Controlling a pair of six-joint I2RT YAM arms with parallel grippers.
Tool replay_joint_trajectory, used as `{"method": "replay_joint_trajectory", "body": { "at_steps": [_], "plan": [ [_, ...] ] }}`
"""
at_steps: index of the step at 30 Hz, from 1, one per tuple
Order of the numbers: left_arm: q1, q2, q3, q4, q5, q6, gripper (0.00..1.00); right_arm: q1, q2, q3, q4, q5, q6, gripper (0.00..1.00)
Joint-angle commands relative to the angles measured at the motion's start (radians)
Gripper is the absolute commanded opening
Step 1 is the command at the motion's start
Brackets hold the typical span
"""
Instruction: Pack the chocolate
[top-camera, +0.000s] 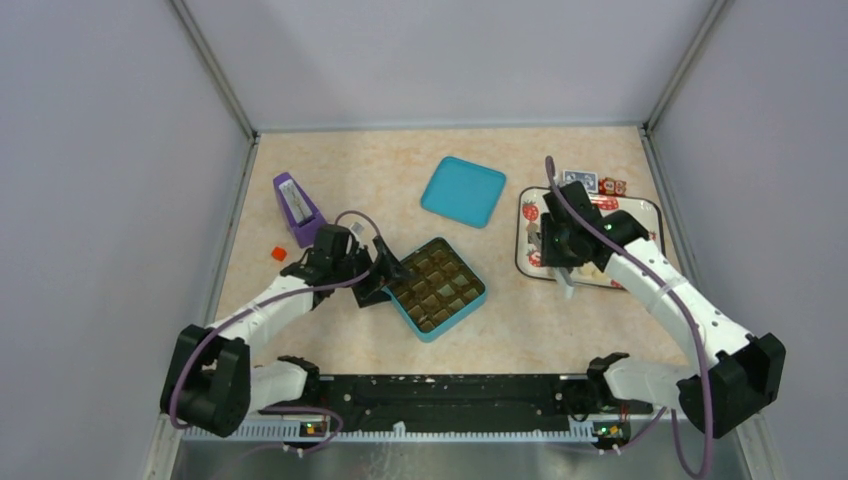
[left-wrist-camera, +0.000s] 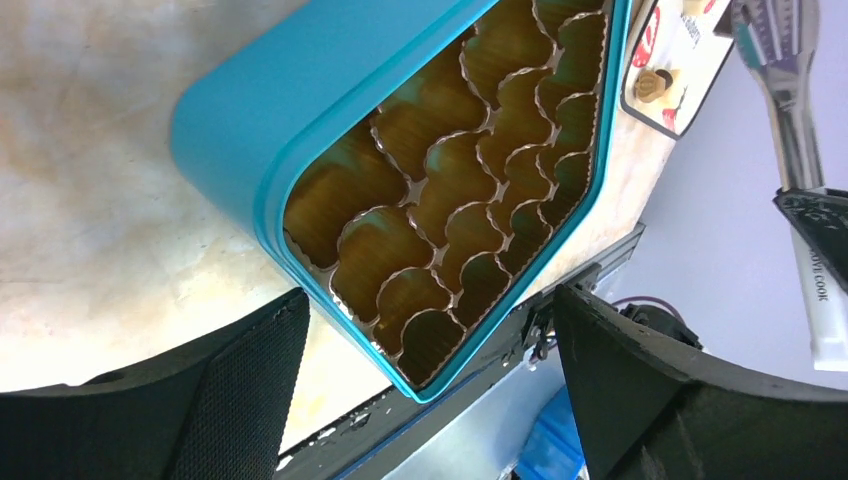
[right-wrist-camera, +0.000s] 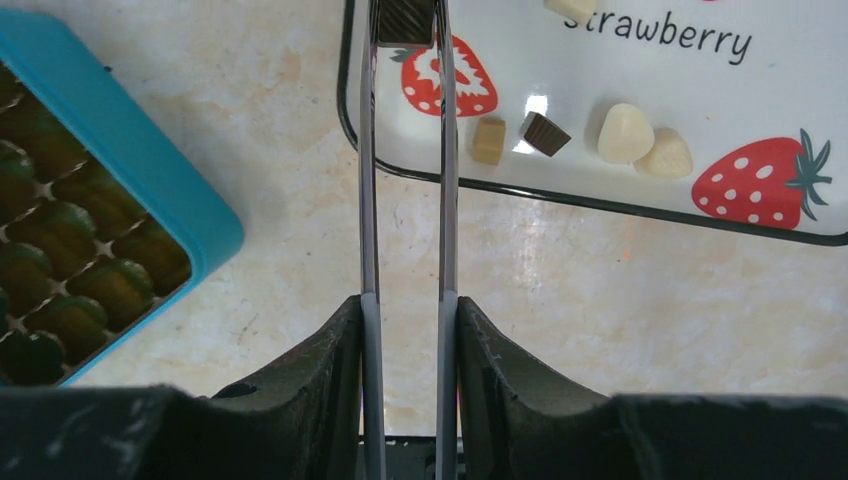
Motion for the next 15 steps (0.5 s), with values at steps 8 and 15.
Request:
{"method": "replay_joint_trajectory", "body": {
  "at_steps": [8, 15],
  "plan": [
    [-0.006, 0.041, 0.275, -0.197, -0.061, 0.219, 0.96, 0.171, 0.036, 0.204, 0.087, -0.066, 0.027, 0.09],
    [0.095, 0.045, 0.368, -0.326, -0.219, 0.284, 0.99, 0.318, 0.118, 0.219, 0.19, -0.126, 0.048, 0.09]
  ]
}}
